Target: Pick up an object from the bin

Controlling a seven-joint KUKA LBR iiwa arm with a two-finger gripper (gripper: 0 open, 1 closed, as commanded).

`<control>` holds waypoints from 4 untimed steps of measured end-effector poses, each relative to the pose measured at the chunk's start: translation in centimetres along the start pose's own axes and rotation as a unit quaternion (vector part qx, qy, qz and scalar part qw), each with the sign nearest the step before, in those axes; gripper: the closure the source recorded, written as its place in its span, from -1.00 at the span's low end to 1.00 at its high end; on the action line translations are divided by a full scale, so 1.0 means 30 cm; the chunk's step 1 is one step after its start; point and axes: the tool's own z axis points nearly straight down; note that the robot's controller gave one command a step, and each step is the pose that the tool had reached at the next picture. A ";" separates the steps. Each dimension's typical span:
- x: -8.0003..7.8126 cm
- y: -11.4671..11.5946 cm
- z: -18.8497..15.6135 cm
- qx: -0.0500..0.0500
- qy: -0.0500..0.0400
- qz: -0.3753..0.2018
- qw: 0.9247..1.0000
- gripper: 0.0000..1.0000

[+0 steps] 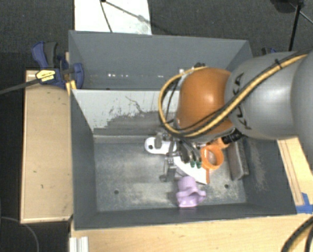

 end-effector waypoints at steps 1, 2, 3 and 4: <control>-0.069 -0.186 0.100 0.003 0.005 0.126 0.992 -1.00; -0.122 -0.189 0.001 0.003 0.006 0.010 1.000 -1.00; -0.104 -0.103 0.121 0.003 0.004 0.146 0.989 -1.00; -0.172 -0.065 0.204 0.000 0.005 0.046 0.999 1.00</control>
Offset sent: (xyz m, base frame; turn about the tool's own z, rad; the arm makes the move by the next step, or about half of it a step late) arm 0.0417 -0.0545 0.0058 0.0077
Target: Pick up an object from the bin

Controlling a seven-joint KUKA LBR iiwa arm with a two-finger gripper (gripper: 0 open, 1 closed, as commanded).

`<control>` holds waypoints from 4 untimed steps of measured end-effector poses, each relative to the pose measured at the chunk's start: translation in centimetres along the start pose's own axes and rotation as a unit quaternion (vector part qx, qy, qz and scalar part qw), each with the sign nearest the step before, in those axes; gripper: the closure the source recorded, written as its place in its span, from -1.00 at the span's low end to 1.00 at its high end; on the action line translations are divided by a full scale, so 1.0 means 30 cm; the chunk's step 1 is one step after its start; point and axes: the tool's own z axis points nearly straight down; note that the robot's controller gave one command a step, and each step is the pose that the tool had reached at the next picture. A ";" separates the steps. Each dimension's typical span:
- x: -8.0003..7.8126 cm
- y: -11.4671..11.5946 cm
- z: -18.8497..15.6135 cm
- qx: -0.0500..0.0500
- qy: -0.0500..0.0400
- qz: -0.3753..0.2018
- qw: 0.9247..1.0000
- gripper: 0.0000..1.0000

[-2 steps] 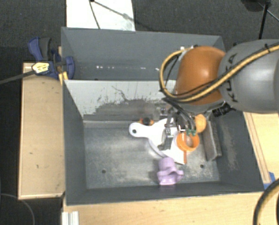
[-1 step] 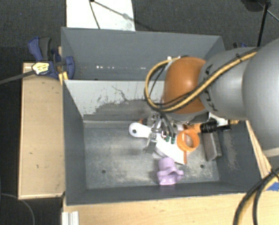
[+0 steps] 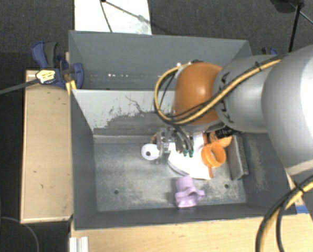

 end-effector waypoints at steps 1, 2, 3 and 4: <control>0.000 -0.001 -0.001 0.000 0.000 0.001 1.000 1.00; 0.002 -0.001 -0.010 0.000 0.001 0.001 1.000 1.00; 0.005 0.000 -0.047 0.001 0.002 0.000 1.000 1.00; 0.002 0.000 -0.085 0.001 0.002 0.000 1.000 1.00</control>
Offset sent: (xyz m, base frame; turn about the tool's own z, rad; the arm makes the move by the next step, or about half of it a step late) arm 0.0001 -0.0002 0.0327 0.0000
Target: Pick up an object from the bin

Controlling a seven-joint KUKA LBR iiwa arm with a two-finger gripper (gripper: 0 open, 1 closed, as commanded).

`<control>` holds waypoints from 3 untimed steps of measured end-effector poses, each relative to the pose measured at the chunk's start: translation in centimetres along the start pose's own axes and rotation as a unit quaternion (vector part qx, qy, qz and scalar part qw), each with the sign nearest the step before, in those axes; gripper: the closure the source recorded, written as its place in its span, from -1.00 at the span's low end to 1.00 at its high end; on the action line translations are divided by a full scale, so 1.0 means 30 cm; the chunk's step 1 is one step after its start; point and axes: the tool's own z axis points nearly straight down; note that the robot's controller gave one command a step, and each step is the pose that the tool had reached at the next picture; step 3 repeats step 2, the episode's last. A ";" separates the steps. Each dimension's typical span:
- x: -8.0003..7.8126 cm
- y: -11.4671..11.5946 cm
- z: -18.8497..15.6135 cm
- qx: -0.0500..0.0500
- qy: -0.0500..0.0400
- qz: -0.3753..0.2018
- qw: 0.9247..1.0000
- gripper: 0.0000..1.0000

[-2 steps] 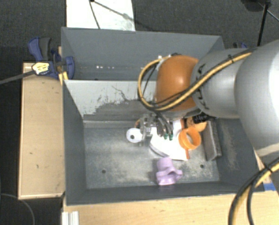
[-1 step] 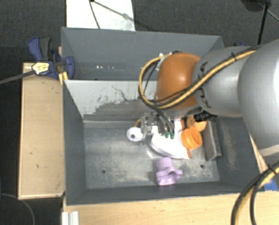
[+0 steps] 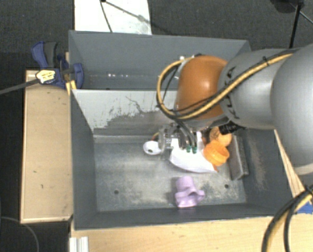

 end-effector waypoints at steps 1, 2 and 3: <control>-0.002 -0.001 -0.035 0.000 -0.001 0.000 1.000 1.00; -0.003 -0.002 -0.060 0.001 -0.002 0.000 1.000 1.00; -0.003 -0.002 -0.060 0.001 -0.002 0.000 1.000 1.00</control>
Offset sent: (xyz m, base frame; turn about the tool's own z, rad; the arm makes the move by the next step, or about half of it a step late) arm -0.0001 0.0000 0.0209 0.0000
